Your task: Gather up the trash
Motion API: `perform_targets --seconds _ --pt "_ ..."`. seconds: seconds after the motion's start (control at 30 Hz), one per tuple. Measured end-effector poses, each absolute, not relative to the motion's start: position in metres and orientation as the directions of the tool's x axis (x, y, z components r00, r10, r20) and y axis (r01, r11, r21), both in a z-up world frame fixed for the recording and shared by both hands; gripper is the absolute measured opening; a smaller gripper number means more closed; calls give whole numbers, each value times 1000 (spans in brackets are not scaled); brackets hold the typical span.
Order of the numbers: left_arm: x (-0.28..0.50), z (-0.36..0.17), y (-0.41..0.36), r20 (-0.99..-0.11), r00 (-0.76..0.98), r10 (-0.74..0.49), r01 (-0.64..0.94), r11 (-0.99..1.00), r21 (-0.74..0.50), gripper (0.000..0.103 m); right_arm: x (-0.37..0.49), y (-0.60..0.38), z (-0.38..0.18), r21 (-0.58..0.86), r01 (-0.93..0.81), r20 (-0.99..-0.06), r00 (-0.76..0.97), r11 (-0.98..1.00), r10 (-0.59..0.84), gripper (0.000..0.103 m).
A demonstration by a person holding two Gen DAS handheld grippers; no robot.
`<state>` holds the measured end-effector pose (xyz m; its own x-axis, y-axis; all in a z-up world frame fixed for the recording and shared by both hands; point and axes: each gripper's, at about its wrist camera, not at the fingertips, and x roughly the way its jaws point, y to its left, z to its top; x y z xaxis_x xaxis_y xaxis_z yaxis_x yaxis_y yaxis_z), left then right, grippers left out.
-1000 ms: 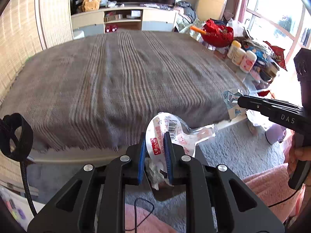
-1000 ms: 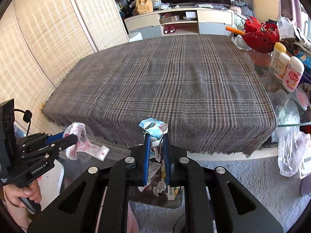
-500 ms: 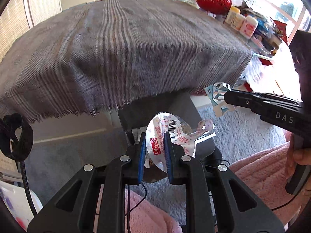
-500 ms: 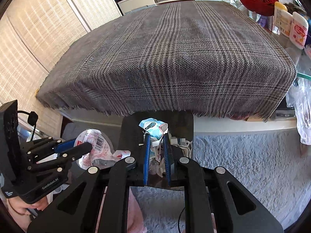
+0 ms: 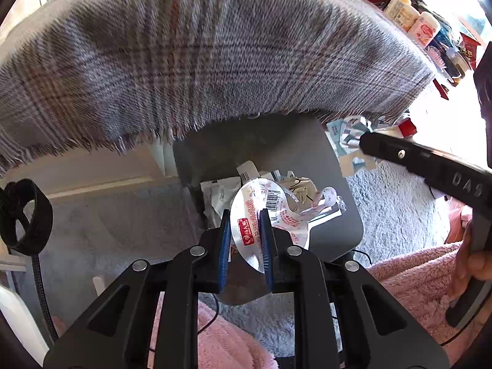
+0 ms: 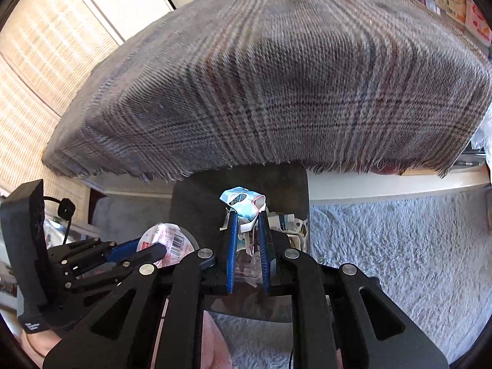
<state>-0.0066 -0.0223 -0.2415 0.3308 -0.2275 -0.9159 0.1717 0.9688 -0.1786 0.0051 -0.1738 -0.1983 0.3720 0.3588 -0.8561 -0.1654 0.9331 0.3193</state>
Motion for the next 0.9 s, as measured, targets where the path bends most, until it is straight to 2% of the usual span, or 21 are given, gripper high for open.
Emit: perform_targets --seconds 0.27,0.37,0.4,0.43,0.5,0.57,0.63,0.67,0.73,0.9 --pt "1 -256 -20 -923 297 -246 150 966 -210 21 15 -170 -204 335 -131 -860 363 933 360 18" --pt "2 -256 -15 -920 301 -250 140 966 -217 28 17 -171 -206 328 -121 -863 365 937 349 20" --pt "2 -254 -12 -918 307 -253 135 966 -221 30 17 -172 -206 326 -114 -863 370 938 345 32" --pt "2 -253 -11 -916 311 -254 134 966 -222 33 17 -174 -205 324 -107 -862 377 940 339 53" --pt "0 -249 -8 -912 328 -246 129 968 -214 39 17 -178 -203 323 -95 -856 394 942 334 65" --pt "-4 -241 -3 -903 357 -239 122 970 -208 50 16 -183 -200 319 -84 -850 415 944 324 68" --pt "-8 -230 4 -887 398 -233 104 972 -209 78 12 -189 -192 310 -74 -836 453 948 309 89" --pt "-10 -222 9 -874 426 -233 93 972 -214 82 10 -192 -187 308 -71 -827 473 949 304 97" --pt "-15 -206 16 -854 467 -231 84 973 -217 95 6 -197 -177 303 -71 -812 504 950 296 100" --pt "-25 -164 23 -811 545 -212 92 977 -193 95 -3 -201 -158 242 -65 -820 521 968 240 100"
